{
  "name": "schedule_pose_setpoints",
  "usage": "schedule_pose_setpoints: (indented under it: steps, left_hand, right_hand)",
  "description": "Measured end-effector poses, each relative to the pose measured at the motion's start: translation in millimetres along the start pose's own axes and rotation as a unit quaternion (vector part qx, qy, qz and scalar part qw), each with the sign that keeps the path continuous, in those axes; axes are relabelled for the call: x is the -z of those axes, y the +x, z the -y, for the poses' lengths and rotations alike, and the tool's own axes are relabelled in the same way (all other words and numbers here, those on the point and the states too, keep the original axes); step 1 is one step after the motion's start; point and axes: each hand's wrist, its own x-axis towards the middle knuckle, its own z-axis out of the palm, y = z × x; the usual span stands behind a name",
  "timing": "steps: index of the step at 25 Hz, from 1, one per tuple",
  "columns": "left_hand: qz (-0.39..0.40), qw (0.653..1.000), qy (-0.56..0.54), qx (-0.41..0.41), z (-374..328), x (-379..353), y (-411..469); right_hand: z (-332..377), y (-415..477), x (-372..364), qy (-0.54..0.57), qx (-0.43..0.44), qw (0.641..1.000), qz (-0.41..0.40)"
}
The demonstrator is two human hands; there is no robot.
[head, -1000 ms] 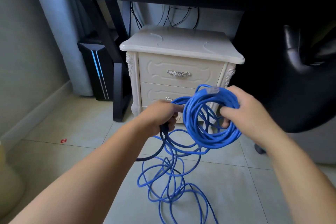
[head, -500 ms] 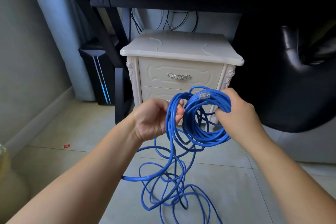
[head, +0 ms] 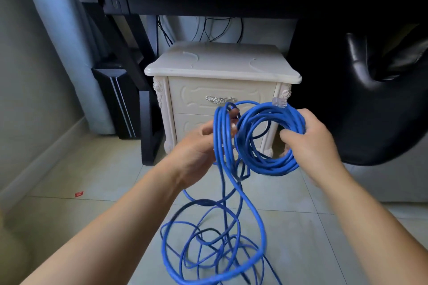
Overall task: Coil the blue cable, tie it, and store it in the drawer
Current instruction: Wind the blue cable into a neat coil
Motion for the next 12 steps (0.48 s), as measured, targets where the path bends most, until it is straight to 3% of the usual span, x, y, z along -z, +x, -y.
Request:
schedule_pose_setpoints:
  steps: [2, 5, 9, 12]
  left_hand:
    - [-0.007, 0.995, 0.1, -0.006, 3, -7, -2]
    - [-0.016, 0.989, 0.146, -0.02, 3, -12, -5]
    - [-0.065, 0.972, 0.227, 0.001, -3, -15, -5]
    - [-0.057, 0.96, 0.274, 0.014, -2, -13, -3]
  right_hand:
    - [0, -3, -1, -0.039, 0.026, 0.999, -0.016]
    - [2, -11, -5, -0.077, 0.058, 0.995, -0.017]
    - [5, -19, -9, -0.053, 0.073, 0.996, 0.014]
    - [4, -24, -17, -0.029, 0.078, 0.995, 0.059]
